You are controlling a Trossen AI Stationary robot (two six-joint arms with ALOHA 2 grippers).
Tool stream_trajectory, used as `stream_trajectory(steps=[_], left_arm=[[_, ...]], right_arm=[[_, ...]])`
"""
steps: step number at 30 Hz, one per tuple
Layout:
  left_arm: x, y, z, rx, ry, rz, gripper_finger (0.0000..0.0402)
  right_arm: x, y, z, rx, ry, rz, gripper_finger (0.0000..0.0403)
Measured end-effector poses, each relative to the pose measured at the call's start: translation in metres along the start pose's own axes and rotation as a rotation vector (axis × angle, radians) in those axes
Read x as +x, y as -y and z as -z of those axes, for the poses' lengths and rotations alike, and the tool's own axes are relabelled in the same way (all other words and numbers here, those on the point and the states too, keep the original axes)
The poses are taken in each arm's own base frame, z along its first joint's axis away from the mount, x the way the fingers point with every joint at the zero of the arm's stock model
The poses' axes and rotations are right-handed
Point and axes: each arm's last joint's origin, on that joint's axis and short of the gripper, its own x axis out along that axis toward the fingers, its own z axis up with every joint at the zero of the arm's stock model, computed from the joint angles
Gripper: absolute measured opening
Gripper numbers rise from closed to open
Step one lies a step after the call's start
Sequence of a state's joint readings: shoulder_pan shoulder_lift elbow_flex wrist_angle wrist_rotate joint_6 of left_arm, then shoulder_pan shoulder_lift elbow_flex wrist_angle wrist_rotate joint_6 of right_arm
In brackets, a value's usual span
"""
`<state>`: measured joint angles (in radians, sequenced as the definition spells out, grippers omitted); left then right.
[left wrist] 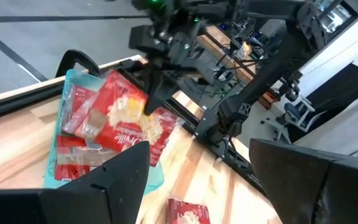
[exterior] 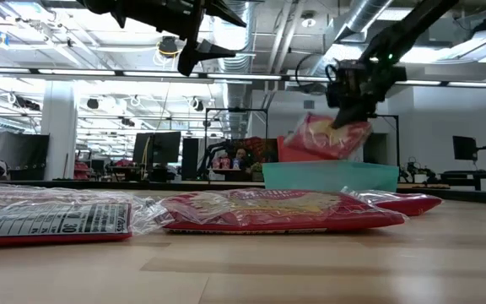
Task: Sort popcorn bags into baskets
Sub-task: Put the red popcorn bag into the green bin
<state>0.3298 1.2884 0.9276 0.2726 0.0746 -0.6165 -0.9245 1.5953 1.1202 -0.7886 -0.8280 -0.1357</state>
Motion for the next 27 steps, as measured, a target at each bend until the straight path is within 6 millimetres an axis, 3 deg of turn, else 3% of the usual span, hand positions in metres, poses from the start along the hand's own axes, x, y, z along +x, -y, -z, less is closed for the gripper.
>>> stream_trajectory(steps=[13,21,27], left_arm=[[0.0,-0.002,0.002,-0.011,-0.023,-0.021,0.0261],[0.0,-0.002,0.003,-0.009,-0.025,-0.032,0.0261],[-0.001,-0.008,0.01,0.05,-0.106,-0.083,0.0261]], right_arm=[[0.046,0.027,0.0,0.017,-0.136,-0.014,0.0022],[0.055,0.024,-0.013,-0.009,-0.159,0.032,0.0113],[0.038,0.016,-0.032,-0.027,-0.162,0.157,0.0197]])
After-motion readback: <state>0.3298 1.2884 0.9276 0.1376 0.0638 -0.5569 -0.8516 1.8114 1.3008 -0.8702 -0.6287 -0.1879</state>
